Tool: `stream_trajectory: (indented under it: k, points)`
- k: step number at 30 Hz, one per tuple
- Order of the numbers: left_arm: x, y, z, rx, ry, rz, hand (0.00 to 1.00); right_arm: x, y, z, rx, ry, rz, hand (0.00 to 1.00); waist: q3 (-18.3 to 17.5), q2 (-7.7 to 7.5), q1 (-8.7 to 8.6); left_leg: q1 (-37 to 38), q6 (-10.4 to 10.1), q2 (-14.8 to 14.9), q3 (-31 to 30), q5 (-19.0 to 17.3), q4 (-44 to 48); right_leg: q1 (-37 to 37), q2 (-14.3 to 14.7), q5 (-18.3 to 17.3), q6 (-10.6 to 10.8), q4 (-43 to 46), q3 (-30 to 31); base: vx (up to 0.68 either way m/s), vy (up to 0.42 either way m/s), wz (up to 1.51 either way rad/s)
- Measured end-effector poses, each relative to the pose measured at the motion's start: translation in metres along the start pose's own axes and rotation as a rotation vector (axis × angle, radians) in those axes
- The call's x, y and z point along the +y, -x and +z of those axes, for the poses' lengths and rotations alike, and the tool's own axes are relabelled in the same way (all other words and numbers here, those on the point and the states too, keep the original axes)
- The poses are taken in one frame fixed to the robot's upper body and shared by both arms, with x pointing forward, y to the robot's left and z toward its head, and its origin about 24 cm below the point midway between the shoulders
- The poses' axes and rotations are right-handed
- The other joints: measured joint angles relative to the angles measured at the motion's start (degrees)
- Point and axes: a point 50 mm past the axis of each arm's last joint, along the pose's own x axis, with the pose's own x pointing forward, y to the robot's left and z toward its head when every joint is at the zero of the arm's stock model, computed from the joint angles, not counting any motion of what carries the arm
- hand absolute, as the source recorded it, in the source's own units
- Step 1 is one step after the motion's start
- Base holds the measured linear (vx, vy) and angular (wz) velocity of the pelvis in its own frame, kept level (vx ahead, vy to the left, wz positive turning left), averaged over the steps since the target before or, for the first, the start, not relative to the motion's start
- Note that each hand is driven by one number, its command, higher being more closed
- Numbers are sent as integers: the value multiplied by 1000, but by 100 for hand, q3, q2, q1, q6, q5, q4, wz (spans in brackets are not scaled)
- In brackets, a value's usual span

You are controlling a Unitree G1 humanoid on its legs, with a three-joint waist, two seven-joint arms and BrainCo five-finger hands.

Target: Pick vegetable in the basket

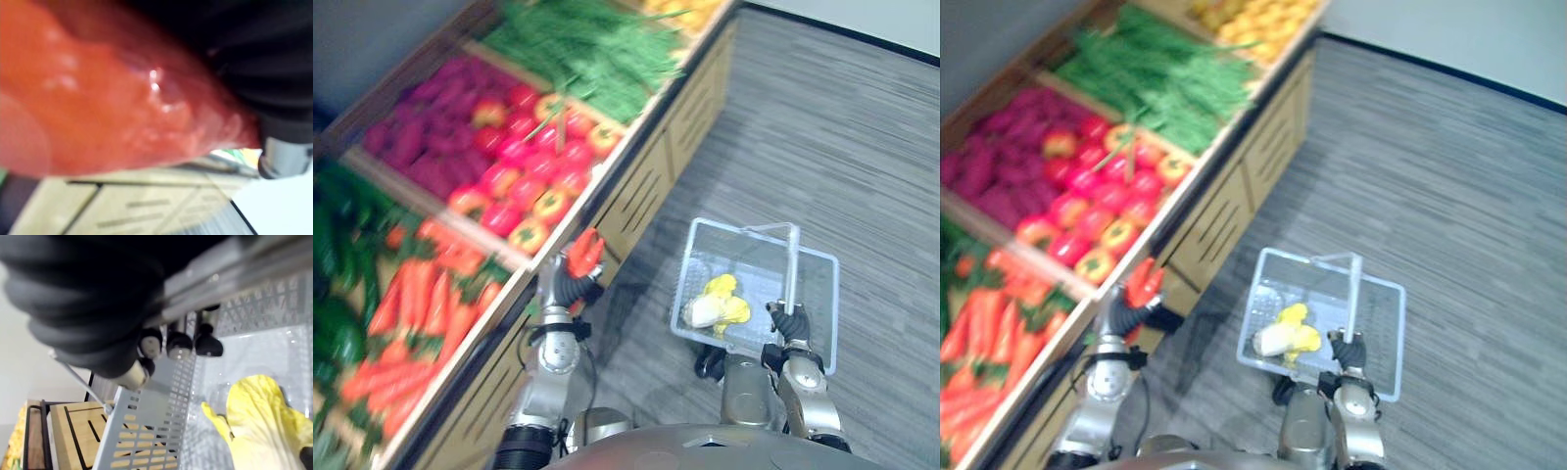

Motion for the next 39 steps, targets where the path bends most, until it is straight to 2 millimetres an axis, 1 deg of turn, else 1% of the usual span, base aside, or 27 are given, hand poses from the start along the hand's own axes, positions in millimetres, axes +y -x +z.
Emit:
stream_trajectory:
  k: [1, 2, 3, 4, 5, 6, 7, 8, 9, 10, 11, 12, 13, 14, 16, 17, 20, 21, 23, 24, 26, 28, 29, 31, 33, 39]
  points:
    - [-5, 1, -1, 7, 1, -20, 100, 4, 0, 3, -12, 11, 31, 100, -6, -14, 51, -128, -5, -266, -399, -211, -9, 34, 109, 10, -37, -32, 233, 320, 7, -247]
    - [-12, 3, -4, 21, -2, -49, 100, 13, 1, 5, -24, 21, 91, 100, 14, -46, 82, -300, -24, -608, -925, -607, -109, 202, 310, 13, -79, -138, 660, 263, 28, -192]
    - [-14, 4, -5, 25, -5, -60, 100, 18, 2, 5, -25, 22, 120, 100, 23, -85, 81, -363, -60, -752, -1129, -754, -244, 302, 377, 13, -80, -187, 875, 321, 57, -203]
    - [-19, 4, -4, 22, -9, -78, 100, 26, 4, 6, -27, 16, 163, 100, -26, -172, 78, -546, -127, -1029, -1560, -965, -694, 438, 453, 29, -55, -306, 1257, 300, 86, -175]
    - [-22, 2, 0, 6, -9, -88, 100, 30, 5, 7, -32, -2, 190, 100, -70, -248, 82, -721, -212, -1345, -2040, -1054, -1312, 526, 488, 69, 1, -434, 1643, 288, 101, -169]
    - [-22, 1, 2, -1, -8, -89, 100, 31, 5, 9, -37, -8, 201, 100, -93, -266, 99, -804, -250, -1472, -2273, -1068, -1613, 545, 499, 99, 30, -497, 1835, 265, 141, -162]
    - [-22, -2, 6, -20, -9, -89, 100, 32, 4, 14, -58, -4, 220, 100, -96, -266, 158, -930, -315, -1682, -2663, -1053, -2131, 608, 521, 225, 166, -642, 2180, 233, 190, -160]
    - [-21, -7, 11, -39, -9, -81, 100, 32, 3, 17, -71, 7, 235, 100, -101, -260, 250, -1001, -470, -1869, -2962, -916, -2698, 644, 535, 303, 268, -723, 2473, 228, 208, -150]
    - [-20, -9, 13, -48, -11, -78, 100, 32, 3, 18, -74, 9, 241, 100, -108, -245, 248, -1009, -509, -1916, -3035, -730, -3011, 668, 547, 331, 313, -758, 2558, 250, 298, -122]
    - [-20, -13, 19, -71, -11, -78, 100, 32, 3, 18, -77, 11, 249, 100, -168, -128, 226, -1019, -472, -1871, -3007, 36, -3569, 707, 651, 326, 428, -794, 2665, 248, 334, -85]
    - [-22, -17, 23, -90, -17, -88, 100, 35, 4, 17, -69, -9, 252, 100, -212, -111, 240, -985, -558, -1812, -2903, 230, -3621, 760, 676, 259, 550, -774, 2776, 244, 331, -65]
    - [-23, -19, 22, -89, -30, -101, 100, 37, 5, 17, -68, -22, 256, 100, -230, -179, 218, -912, -519, -1875, -2854, 295, -3697, 759, 599, 275, 616, -752, 2788, 181, 236, -33]
    - [-23, -25, 26, -112, -49, -116, 100, 39, 9, 19, -77, -44, 265, 100, -290, -302, 191, -725, -441, -2031, -2751, 389, -4021, 763, 427, 206, 729, -737, 2788, 147, 187, -6]
    - [-25, -27, 30, -137, -62, -129, 100, 39, 14, 22, -91, -58, 269, 100, -328, -374, 153, -591, -373, -2186, -2715, 491, -4303, 771, 273, 145, 813, -760, 2799, 130, 180, 1]
    - [-29, -28, 35, -159, -69, -150, 100, 43, 17, 26, -109, -70, 296, 100, -337, -394, 76, -469, -293, -2327, -2701, 602, -4568, 812, 125, 141, 863, -844, 2800, 87, 149, 5]
    - [-34, -29, 36, -164, -77, -171, 100, 48, 18, 30, -120, -88, 328, 100, -340, -396, 70, -370, -265, -2389, -2646, 660, -4738, 858, 57, 161, 898, -920, 2806, 69, 145, -5]
    - [-42, -27, 33, -152, -100, -214, 100, 61, 24, 32, -128, -107, 406, 100, -378, -448, 70, -244, -257, -2432, -2578, 696, -4917, 933, 2, 186, 936, -1061, 2830, 34, 54, -9]
    - [-47, -27, 32, -150, -114, -238, 100, 68, 27, 33, -125, -126, 435, 100, -396, -476, 70, -244, -258, -2433, -2580, 704, -4939, 949, -3, 188, 938, -1104, 2815, 14, -13, 4]
    - [-54, -27, 32, -149, -131, -269, 100, 73, 29, 32, -117, -147, 466, 100, -410, -496, 69, -202, -293, -2430, -2600, 765, -5041, 974, -4, 191, 940, -1136, 2781, -2, -35, 11]
    - [-62, -27, 34, -159, -149, -307, 100, 76, 33, 29, -107, -147, 492, 100, -427, -489, 70, -134, -312, -2426, -2638, 855, -5222, 990, -4, 191, 940, -1156, 2753, -13, -38, 12]
    - [-65, -26, 36, -164, -154, -324, 100, 78, 34, 28, -103, -144, 501, 100, -429, -489, 69, -83, -327, -2421, -2651, 916, -5340, 994, -2, 193, 941, -1170, 2706, -10, -29, 10]
    - [-74, -24, 37, -166, -158, -368, 100, 79, 36, 26, -95, -144, 508, 100, -478, -487, 54, -54, -320, -2417, -2716, 1002, -5498, 994, 0, 202, 954, -1199, 2640, -12, -24, 13]
    - [-77, -22, 38, -165, -155, -381, 0, 80, 37, 26, -94, -144, 513, 100, -504, -493, 56, -55, -323, -2417, -2724, 1022, -5530, 991, -1, 211, 956, -1218, 2635, -6, -8, 8]
    - [-83, -20, 40, -175, -164, -414, 0, 83, 39, 26, -93, -143, 526, 100, -564, -529, 71, -49, -321, -2415, -2729, 1053, -5577, 990, -1, 226, 968, -1243, 2626, -1, -4, 2]
    - [-85, -21, 40, -178, -178, -430, 0, 86, 40, 26, -94, -144, 536, 100, -604, -543, 68, -46, -315, -2416, -2732, 1081, -5618, 995, -4, 251, 978, -1280, 2621, 0, 0, 0]
    - [-87, -28, 47, -210, -223, -457, 0, 85, 40, 25, -89, -152, 534, 100, -623, -532, 31, 11, -322, -2416, -2747, 1097, -5629, 1129, -12, 312, 1004, -1423, 2551, -2, -3, 1]
